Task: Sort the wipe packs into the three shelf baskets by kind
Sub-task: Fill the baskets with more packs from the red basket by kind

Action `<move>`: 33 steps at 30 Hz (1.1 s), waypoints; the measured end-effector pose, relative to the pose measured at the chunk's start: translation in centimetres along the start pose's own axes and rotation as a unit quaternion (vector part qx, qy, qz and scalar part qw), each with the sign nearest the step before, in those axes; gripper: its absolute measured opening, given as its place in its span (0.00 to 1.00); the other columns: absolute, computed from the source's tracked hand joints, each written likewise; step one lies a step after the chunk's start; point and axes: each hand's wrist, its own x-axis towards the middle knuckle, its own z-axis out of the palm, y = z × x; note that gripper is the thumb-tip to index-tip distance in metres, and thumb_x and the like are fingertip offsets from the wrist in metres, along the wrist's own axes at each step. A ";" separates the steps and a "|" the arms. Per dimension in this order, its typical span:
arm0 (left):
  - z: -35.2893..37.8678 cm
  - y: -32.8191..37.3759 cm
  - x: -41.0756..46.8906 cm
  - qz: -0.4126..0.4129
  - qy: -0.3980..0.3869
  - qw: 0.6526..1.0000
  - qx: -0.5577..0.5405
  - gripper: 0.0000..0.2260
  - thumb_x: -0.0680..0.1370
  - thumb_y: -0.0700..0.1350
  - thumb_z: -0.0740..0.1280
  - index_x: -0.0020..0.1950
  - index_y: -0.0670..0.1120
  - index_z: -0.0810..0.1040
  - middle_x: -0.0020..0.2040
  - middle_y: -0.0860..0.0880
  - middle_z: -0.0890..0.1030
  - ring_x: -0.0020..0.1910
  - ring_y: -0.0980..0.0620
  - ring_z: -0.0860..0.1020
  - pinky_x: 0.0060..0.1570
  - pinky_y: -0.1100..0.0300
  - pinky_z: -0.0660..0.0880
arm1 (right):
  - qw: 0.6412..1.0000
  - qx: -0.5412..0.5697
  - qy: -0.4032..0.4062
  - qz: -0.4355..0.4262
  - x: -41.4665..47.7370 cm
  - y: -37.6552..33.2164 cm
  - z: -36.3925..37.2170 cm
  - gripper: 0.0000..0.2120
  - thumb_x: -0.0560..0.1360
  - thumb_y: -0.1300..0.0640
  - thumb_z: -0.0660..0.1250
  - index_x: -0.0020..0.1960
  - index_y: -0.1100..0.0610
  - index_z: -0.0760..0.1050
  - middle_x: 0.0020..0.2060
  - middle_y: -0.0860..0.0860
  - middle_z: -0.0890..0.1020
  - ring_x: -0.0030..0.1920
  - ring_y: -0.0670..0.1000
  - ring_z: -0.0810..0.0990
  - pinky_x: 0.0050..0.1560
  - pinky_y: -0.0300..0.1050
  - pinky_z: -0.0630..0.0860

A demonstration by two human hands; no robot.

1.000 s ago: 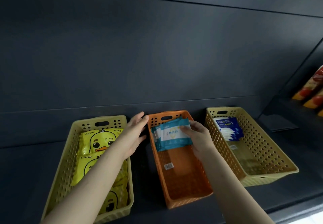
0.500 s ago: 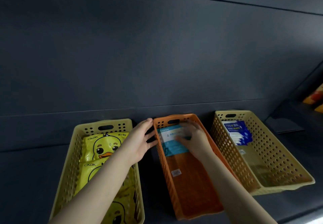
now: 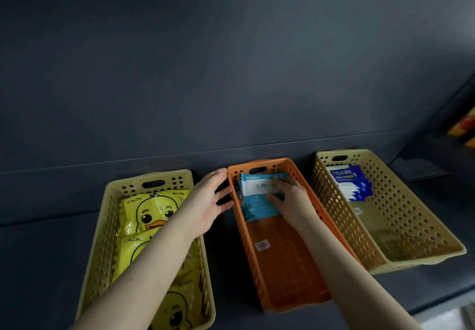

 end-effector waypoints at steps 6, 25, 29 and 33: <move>0.6 0.4 -0.8 0.005 0.005 0.999 0.034 0.10 0.80 0.51 0.62 0.59 0.51 0.76 0.53 0.57 0.80 0.62 0.47 0.75 0.63 0.45 0.70 | 0.999 -0.019 -0.020 -0.019 0.2 -0.7 -0.2 0.26 0.78 0.49 0.64 0.75 0.49 0.63 0.72 0.52 0.64 0.71 0.56 0.62 0.72 0.51 0.63; -0.2 2.6 -11.9 0.243 0.054 0.769 0.588 0.20 0.79 0.47 0.64 0.72 0.50 0.68 0.69 0.51 0.73 0.67 0.52 0.72 0.64 0.58 0.68 | 0.988 -0.023 0.051 -0.145 -10.1 -2.3 -11.9 0.22 0.74 0.50 0.70 0.67 0.51 0.73 0.64 0.49 0.78 0.61 0.49 0.75 0.57 0.41 0.70; -1.3 0.8 -16.7 0.256 0.014 0.753 0.606 0.20 0.79 0.48 0.65 0.71 0.52 0.70 0.69 0.53 0.73 0.66 0.53 0.72 0.63 0.60 0.69 | 0.987 -0.043 0.078 -0.134 -17.1 -3.1 -11.6 0.22 0.74 0.51 0.70 0.67 0.50 0.74 0.63 0.49 0.78 0.61 0.50 0.76 0.53 0.38 0.67; -1.8 -1.5 -22.8 0.240 -0.060 0.771 0.587 0.20 0.78 0.49 0.66 0.71 0.54 0.70 0.67 0.57 0.74 0.65 0.56 0.72 0.62 0.62 0.69 | 0.992 -0.027 0.079 -0.093 -25.5 -2.8 -10.7 0.22 0.74 0.51 0.71 0.66 0.52 0.74 0.63 0.50 0.78 0.59 0.51 0.77 0.49 0.34 0.67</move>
